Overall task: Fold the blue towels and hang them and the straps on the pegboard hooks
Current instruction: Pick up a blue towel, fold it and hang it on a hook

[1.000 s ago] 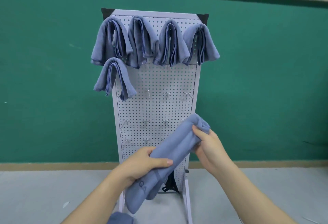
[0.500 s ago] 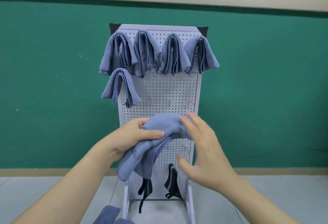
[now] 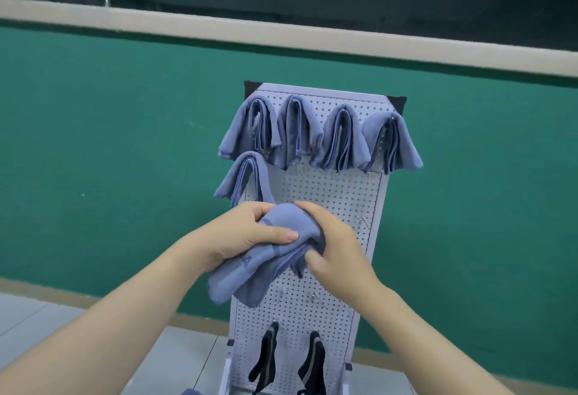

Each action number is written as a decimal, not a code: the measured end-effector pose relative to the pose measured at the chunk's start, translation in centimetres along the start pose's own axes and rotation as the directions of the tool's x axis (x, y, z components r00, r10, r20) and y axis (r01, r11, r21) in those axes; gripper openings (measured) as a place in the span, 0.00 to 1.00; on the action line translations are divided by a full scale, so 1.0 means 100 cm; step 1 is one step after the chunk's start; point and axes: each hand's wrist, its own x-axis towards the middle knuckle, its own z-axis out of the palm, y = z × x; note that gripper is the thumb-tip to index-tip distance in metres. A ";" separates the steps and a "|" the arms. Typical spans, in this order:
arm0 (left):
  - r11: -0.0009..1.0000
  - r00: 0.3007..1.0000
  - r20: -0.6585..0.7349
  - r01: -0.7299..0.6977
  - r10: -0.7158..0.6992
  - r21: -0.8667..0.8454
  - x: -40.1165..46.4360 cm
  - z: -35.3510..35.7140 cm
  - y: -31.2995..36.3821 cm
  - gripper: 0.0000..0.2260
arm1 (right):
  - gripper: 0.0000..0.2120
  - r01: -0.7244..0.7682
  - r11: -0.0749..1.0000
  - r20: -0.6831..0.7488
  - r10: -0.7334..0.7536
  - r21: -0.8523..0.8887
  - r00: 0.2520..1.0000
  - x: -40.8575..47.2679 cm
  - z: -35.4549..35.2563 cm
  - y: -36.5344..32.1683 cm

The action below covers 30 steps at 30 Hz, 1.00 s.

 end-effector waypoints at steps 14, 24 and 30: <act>0.753 0.653 -0.457 -0.281 0.604 0.595 0.050 0.015 -0.021 0.18 | 0.12 -0.154 0.985 -0.216 0.167 0.074 0.962 0.103 0.000 -0.007; 0.867 0.570 -0.654 -0.365 0.497 0.341 0.141 0.003 -0.006 0.21 | 0.11 -0.166 0.986 -0.255 0.163 0.009 0.953 0.156 -0.002 0.015; 0.862 0.574 -0.647 -0.389 0.502 0.325 0.180 -0.019 -0.016 0.26 | 0.12 -0.100 0.991 -0.240 0.075 -0.092 0.968 0.187 0.012 0.045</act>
